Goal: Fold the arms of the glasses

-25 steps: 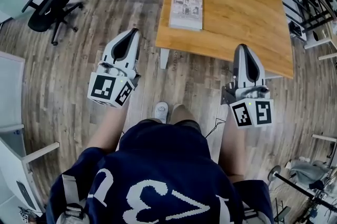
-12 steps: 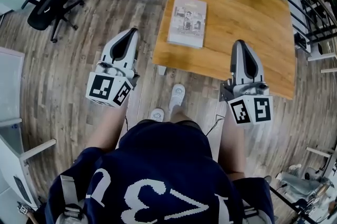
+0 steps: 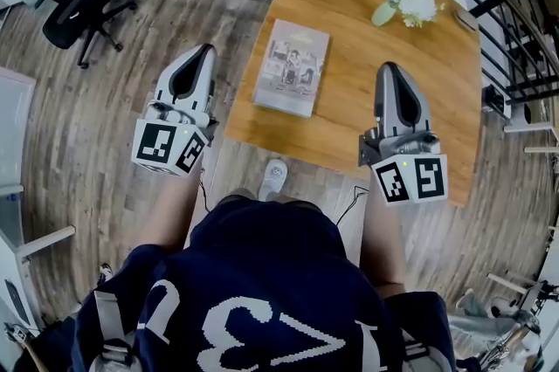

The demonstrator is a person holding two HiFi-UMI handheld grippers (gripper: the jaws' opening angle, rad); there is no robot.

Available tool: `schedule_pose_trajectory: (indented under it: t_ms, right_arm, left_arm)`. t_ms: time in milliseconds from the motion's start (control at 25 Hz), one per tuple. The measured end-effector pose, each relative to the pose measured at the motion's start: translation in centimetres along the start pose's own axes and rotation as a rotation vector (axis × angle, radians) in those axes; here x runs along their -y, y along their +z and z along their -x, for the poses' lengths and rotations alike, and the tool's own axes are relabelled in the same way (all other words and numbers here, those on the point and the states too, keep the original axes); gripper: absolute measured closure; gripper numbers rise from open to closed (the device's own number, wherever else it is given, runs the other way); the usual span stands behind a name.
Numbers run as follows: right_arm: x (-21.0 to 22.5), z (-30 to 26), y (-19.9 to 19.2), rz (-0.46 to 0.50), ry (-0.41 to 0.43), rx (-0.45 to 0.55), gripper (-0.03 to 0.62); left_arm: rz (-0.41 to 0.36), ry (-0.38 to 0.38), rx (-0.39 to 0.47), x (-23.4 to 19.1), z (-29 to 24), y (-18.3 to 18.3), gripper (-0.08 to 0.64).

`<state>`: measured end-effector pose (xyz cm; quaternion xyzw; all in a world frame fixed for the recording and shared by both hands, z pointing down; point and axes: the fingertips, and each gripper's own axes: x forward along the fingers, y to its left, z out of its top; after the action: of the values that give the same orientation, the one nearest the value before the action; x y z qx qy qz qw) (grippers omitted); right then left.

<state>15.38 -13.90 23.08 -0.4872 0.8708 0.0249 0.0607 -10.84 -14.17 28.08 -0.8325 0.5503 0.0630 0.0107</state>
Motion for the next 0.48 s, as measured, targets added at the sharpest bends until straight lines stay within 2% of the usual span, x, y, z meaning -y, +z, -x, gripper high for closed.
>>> schedule_pose_trajectory:
  t_ms: [200, 360, 480]
  right_arm:
    - [1.4, -2.0, -0.9, -0.006, 0.023, -0.023, 0.568]
    - [1.0, -3.3, -1.8, -0.014, 0.026, -0.038, 0.568]
    - [1.0, -3.9, -2.5, -0.017, -0.007, -0.050, 0.568]
  left_arm:
    - [0.018, 0.009, -0.020, 0.2, -1.9, -1.3, 0.541]
    - [-0.016, -0.011, -0.034, 0.2, -3.4, -1.9, 0.541]
    - [-0.037, -0.035, -0.038, 0.0, -4.6, -2.1, 0.541]
